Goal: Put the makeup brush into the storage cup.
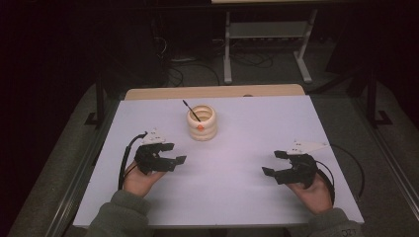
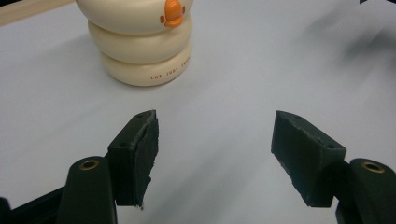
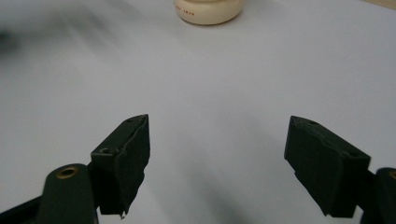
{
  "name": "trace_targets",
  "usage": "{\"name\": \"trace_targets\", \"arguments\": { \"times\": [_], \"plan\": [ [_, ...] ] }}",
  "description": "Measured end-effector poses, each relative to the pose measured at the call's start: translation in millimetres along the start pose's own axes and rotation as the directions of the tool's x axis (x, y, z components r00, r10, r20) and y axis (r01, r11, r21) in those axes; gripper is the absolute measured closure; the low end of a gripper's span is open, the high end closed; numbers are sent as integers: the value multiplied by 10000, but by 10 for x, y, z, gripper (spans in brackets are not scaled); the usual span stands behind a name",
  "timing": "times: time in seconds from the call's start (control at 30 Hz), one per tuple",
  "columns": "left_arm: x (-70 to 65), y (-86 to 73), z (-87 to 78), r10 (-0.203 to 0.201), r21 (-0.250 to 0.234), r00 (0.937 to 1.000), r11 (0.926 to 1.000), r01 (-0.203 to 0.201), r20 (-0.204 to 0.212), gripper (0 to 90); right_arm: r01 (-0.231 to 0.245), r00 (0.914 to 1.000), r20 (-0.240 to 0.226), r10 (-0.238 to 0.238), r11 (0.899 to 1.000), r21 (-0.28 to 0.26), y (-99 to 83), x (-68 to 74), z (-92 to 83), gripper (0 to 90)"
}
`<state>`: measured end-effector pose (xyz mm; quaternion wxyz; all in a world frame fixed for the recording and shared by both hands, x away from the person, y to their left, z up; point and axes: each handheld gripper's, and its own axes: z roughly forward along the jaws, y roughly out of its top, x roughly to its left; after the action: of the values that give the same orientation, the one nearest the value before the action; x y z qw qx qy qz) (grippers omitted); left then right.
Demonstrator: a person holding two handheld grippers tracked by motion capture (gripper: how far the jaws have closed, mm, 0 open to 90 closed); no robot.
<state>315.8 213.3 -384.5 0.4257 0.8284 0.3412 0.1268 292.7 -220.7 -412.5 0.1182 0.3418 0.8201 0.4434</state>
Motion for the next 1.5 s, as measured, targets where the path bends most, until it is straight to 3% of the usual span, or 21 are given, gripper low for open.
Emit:
{"name": "trace_targets", "arguments": {
  "times": [0.23, 0.27, 0.33, 0.67, 1.37, 1.5],
  "plan": [
    [-58, -123, -33, 121, 158, 9999, 9998, -120, -45, 310, 6, 10000, 3, -6, 10000, -50, -8, -13, -7, 212],
    [-78, -145, -24, -60, 26, 10000, 10000, 60, -40, 309, 3, 10000, 10, -3, 10000, -48, -9, -13, -8, 212],
    [-83, -172, -36, 89, 119, 10000, 9999, -88, -45, 305, -19, 10000, 27, 19, 10000, -48, -12, -14, -11, 212],
    [-177, -276, -81, 64, -1, 9999, 10000, -64, -92, 286, -79, 10000, 47, 79, 10000, -54, -29, -30, -20, 213],
    [-250, -413, -145, 20, -73, 9999, 10000, -21, -142, 250, -265, 9996, 92, 265, 9996, 64, -83, -42, -17, 213],
    [-230, -449, -81, 286, 328, 9995, 9991, -282, -107, 248, -283, 9996, 86, 282, 9995, 143, -99, -44, 2, 212]
  ]
}}
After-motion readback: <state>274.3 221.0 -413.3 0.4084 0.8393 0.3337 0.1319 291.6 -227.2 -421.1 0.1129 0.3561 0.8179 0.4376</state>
